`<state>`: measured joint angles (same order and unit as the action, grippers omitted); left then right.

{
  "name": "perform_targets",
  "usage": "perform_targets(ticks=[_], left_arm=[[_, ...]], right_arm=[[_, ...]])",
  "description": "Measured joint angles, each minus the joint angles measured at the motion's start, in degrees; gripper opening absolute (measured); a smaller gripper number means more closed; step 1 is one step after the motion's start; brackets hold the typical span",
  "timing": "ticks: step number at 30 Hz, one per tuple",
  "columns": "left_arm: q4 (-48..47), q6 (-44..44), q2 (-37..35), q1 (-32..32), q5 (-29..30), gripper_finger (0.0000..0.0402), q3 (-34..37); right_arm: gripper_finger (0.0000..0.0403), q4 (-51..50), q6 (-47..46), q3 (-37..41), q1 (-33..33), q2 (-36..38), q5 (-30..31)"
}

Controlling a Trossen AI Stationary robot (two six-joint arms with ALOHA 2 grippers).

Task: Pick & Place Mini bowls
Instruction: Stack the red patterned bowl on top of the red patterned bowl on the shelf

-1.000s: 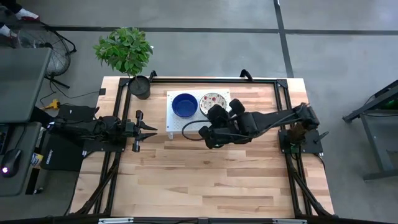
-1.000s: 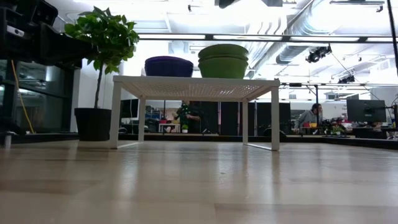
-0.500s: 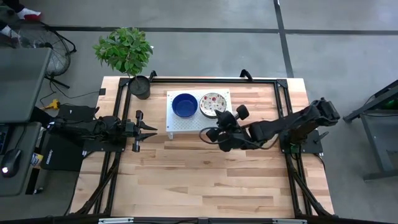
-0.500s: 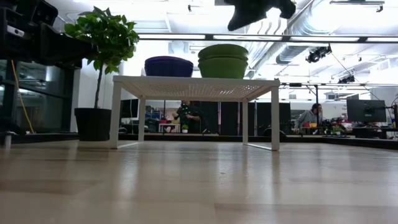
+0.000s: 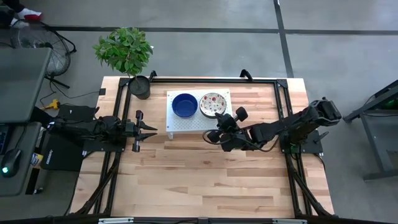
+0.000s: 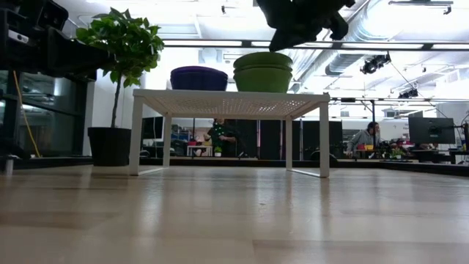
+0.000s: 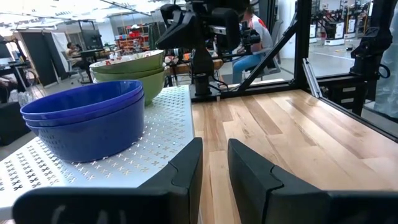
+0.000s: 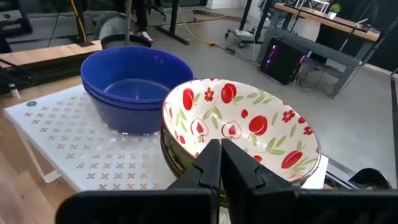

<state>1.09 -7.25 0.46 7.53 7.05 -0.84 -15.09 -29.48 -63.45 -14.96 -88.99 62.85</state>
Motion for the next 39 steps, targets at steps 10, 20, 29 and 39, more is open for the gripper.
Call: perform_targets(ticks=[10, 20, 29, 39], left_arm=[[-0.01, 0.0, -0.01, 0.0, 0.0, 0.0072, 0.0], [0.0, 0.0, 0.01, 0.0, 0.0, 0.0072, 0.0], [-0.01, 0.0, 0.0, 0.0, 0.0, 0.0072, 0.0], [-0.01, 0.0, -0.01, 0.0, 0.0, 0.0072, 0.0]], right_arm=[[0.0, 4.26, 1.25, 3.01, 1.5, 0.04, -3.74], [0.0, 6.98, 14.97, -0.84, 1.69, 1.98, -2.86], [0.0, 9.08, 19.49, -1.39, 11.5, 4.52, -16.91], [0.0, 15.27, 19.18, -1.43, 19.48, 4.47, -29.42]])
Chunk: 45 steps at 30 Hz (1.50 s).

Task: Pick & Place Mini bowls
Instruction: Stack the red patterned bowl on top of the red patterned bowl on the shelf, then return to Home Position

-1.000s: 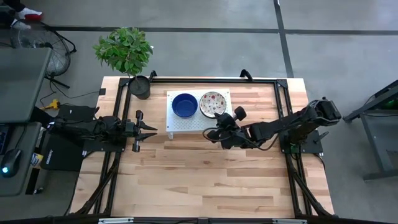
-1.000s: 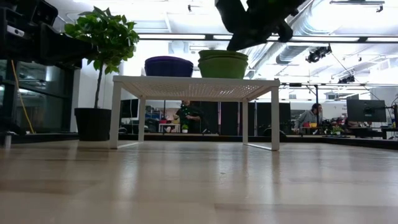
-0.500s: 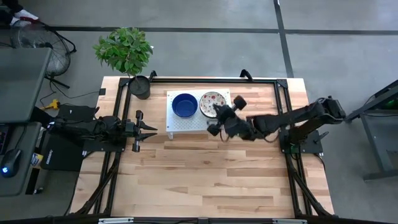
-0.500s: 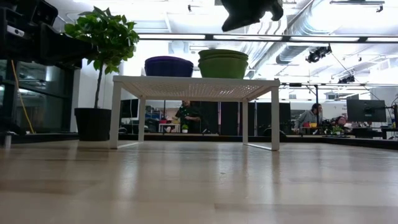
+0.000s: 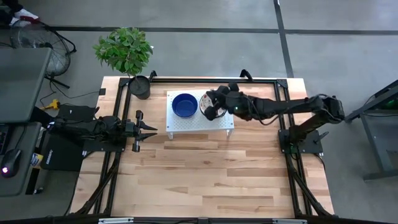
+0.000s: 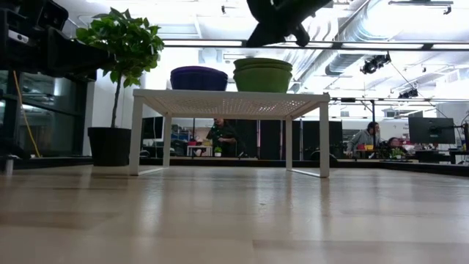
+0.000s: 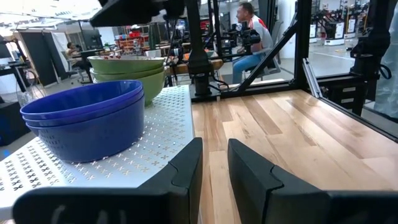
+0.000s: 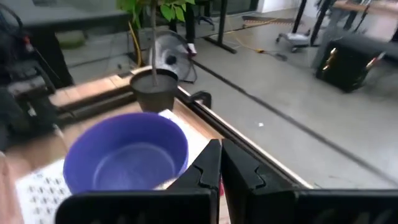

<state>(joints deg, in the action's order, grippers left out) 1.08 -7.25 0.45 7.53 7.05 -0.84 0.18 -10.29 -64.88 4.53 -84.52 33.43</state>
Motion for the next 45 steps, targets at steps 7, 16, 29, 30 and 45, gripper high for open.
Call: perform_targets(ticks=[7, 16, 29, 30, 45], left_arm=[[0.02, 0.0, 0.01, 0.0, 0.0, 0.0072, 0.0], [0.02, 0.0, 0.02, 0.0, 0.0, 0.0072, 0.0], [0.02, 0.0, 0.02, 0.0, 0.0, 0.0072, 0.0], [0.01, 0.0, 0.01, 0.0, 0.0, 0.0072, 0.0], [0.02, 0.0, 0.02, 0.0, 0.0, 0.0072, 0.0]], right_arm=[[0.0, 0.99, -4.09, 0.0, 3.4, -1.69, -5.81], [0.0, 0.9, -5.57, 0.0, 4.74, -3.18, -10.43], [0.0, -1.6, -7.56, 0.0, 5.34, -4.52, -13.27], [0.0, -1.07, -7.45, 0.0, 5.34, -4.51, -13.18], [0.0, -10.44, -5.08, 0.0, 0.68, 5.46, -10.96]])
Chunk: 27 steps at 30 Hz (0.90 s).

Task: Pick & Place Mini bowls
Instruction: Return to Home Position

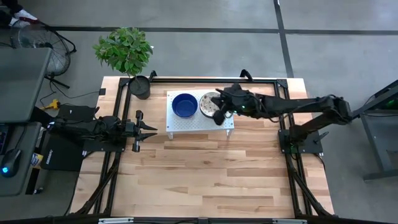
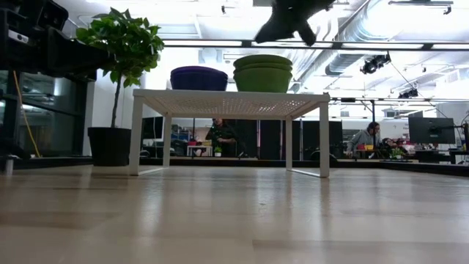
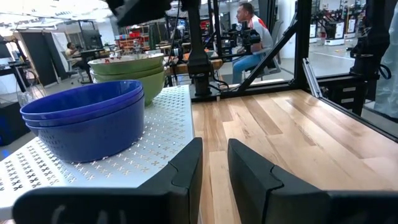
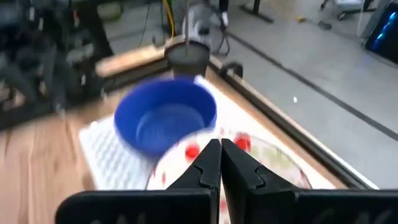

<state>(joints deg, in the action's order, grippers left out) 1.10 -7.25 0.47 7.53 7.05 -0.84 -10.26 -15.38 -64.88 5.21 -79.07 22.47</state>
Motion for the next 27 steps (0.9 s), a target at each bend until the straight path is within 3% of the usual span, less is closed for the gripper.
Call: perform_targets(ticks=[5, 17, 27], left_arm=[[-0.01, 0.0, -0.02, 0.0, 0.0, 0.0072, 0.0], [-0.01, 0.0, 0.0, 0.0, 0.0, 0.0072, 0.0], [0.0, 0.0, -0.02, 0.0, 0.0, 0.0072, 0.0]], right_arm=[[0.0, -10.73, 0.4, 0.09, -3.07, 5.13, -2.5], [0.0, -23.96, -0.17, 0.63, -7.67, 13.43, -10.86], [0.0, -6.68, -4.81, 19.94, -8.77, 24.82, -17.22]])
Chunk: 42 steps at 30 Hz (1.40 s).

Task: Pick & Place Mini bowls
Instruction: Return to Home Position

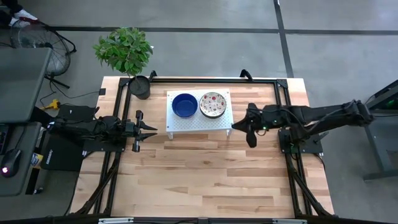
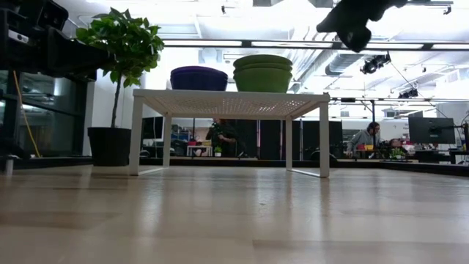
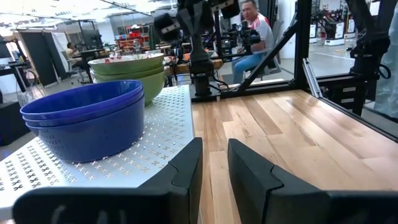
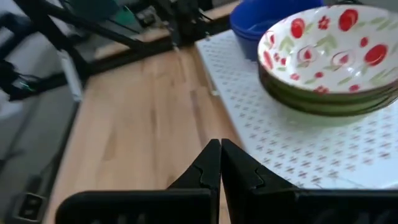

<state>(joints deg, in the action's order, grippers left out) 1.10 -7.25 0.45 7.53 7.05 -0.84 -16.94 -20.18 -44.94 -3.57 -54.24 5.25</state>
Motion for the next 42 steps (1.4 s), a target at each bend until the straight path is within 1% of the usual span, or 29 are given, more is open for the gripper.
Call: perform_targets(ticks=[3, 5, 13, 23, 31, 39, 42], left_arm=[[-0.01, 0.01, 0.02, 0.0, 0.0, 0.0072, 0.0], [-0.02, 0.0, 0.02, 0.0, 0.0, 0.0072, 0.0], [-0.02, 0.0, 0.02, 0.0, 0.0, 0.0072, 0.0], [-0.01, 0.0, 0.02, 0.0, 0.0, 0.0072, 0.0], [-0.01, 0.0, 0.01, 0.0, 0.0, 0.0072, 0.0], [-0.01, 0.0, 0.02, 0.0, 0.0, 0.0072, 0.0], [-0.02, 0.0, 0.0, 0.0, 0.0, 0.0072, 0.0]], right_arm=[[0.0, 4.84, -0.98, 4.96, -0.01, 3.15, -1.87], [0.0, 6.09, -1.67, 7.67, 0.01, 5.26, -2.68], [0.0, 6.08, -2.1, 15.28, 0.01, 15.21, -2.7], [0.0, 6.92, -5.36, 24.13, 0.01, 27.04, -3.28], [0.0, 10.84, -5.47, 30.13, 0.01, 33.55, -2.57], [0.0, 15.17, -5.39, 35.48, 0.01, 38.08, -2.41], [0.0, 15.39, -5.34, 36.77, 0.01, 39.88, -2.4]])
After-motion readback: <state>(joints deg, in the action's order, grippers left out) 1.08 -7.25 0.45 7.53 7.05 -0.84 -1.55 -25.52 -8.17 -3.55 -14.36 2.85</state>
